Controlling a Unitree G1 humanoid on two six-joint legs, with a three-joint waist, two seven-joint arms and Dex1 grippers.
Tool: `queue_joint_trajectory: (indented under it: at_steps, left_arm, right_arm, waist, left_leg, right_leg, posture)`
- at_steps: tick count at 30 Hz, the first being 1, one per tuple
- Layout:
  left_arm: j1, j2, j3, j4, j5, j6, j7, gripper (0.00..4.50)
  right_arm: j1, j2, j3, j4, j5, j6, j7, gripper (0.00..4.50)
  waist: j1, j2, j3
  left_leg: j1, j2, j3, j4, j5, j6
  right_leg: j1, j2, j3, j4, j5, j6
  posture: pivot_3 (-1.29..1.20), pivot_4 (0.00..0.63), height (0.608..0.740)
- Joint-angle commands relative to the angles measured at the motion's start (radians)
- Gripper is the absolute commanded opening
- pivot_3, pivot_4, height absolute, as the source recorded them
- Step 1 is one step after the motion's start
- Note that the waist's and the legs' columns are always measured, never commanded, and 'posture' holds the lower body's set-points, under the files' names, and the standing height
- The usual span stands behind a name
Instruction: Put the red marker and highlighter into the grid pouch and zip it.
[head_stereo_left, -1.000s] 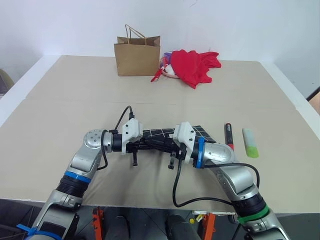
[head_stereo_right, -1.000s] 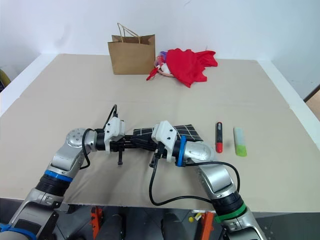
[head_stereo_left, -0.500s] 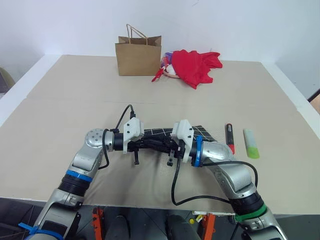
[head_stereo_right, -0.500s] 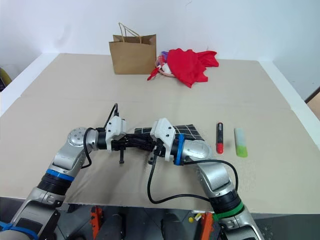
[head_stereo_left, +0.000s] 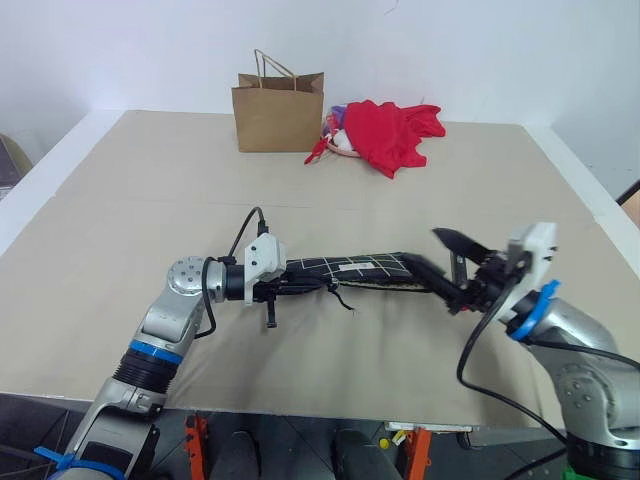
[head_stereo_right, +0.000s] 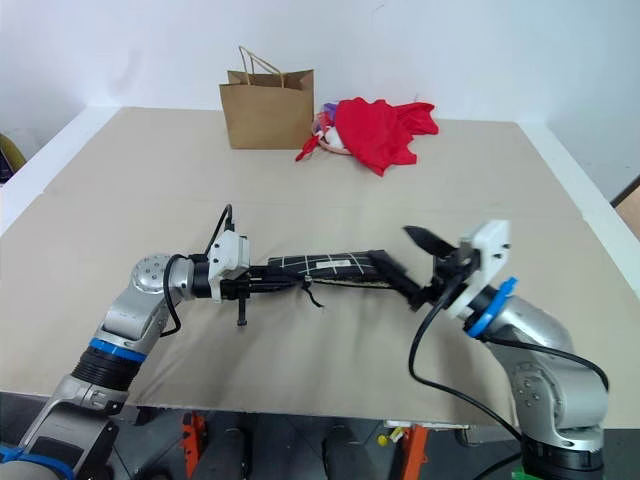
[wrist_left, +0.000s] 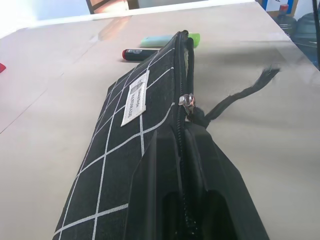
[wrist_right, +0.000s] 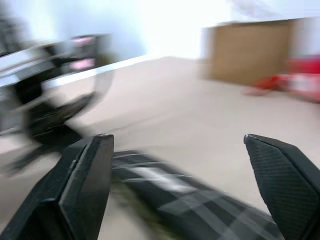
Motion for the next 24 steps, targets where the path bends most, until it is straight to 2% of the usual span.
queue_joint_trajectory:
  at_steps: [1, 10, 19, 21, 23, 24]
  left_arm:
    - [0.000, 0.005, 0.023, -0.034, -0.016, -0.011, 0.010, 0.00]
    - [0.004, 0.004, 0.016, -0.051, -0.018, -0.006, 0.021, 0.00]
    - [0.001, 0.005, 0.023, -0.055, -0.019, 0.000, 0.034, 0.00]
    - [0.001, 0.005, 0.022, -0.058, -0.020, 0.000, 0.037, 0.00]
    - [0.002, 0.005, 0.021, -0.060, -0.022, 0.001, 0.038, 0.00]
    - [0.002, 0.005, 0.021, -0.060, -0.022, 0.002, 0.039, 0.00]
  right_arm:
    - [0.050, 0.024, -0.038, 0.058, -0.102, -0.053, -0.122, 4.48]
    - [0.064, 0.105, 0.022, 0.192, -0.308, -0.155, -0.314, 4.48]
    - [0.094, 0.178, 0.064, 0.222, -0.330, -0.081, -0.389, 4.48]
    - [0.106, 0.184, 0.090, 0.217, -0.353, -0.066, -0.400, 3.98]
    - [0.112, 0.195, 0.097, 0.215, -0.359, -0.035, -0.423, 3.26]
    - [0.114, 0.197, 0.100, 0.216, -0.367, -0.033, -0.430, 2.76]
  waist:
    - [0.001, 0.000, 0.000]
    - [0.000, 0.004, 0.001]
    - [0.000, 0.005, 0.002]
    - [0.000, 0.004, 0.002]
    - [0.000, 0.004, 0.002]
    - [0.000, 0.004, 0.001]
  left_leg:
    - [0.000, 0.000, 0.000, 0.000, 0.000, 0.000]
    - [0.000, 0.000, 0.000, 0.000, 0.000, 0.000]
    - [0.000, -0.002, 0.000, 0.000, 0.000, 0.000]
    - [0.000, -0.002, 0.000, 0.000, 0.000, 0.000]
    - [0.000, -0.002, 0.000, 0.000, 0.000, 0.000]
    - [0.000, -0.002, 0.000, 0.000, 0.000, 0.000]
  right_leg:
    - [0.000, 0.000, 0.000, 0.000, 0.000, 0.000]
    - [0.000, 0.000, 0.000, 0.000, 0.000, 0.000]
    - [0.000, -0.002, 0.000, 0.000, 0.000, 0.000]
    - [0.000, -0.002, 0.000, 0.000, 0.000, 0.001]
    - [0.001, -0.002, 0.000, 0.000, 0.000, 0.001]
    - [0.001, -0.002, 0.000, 0.000, 0.000, 0.000]
  posture:
    - [0.00, 0.150, 0.740]
    - [0.00, 0.150, 0.740]
    - [0.00, 0.150, 0.740]
    - [0.00, 0.150, 0.740]
    - [0.00, 0.150, 0.740]
    - [0.00, 0.150, 0.740]
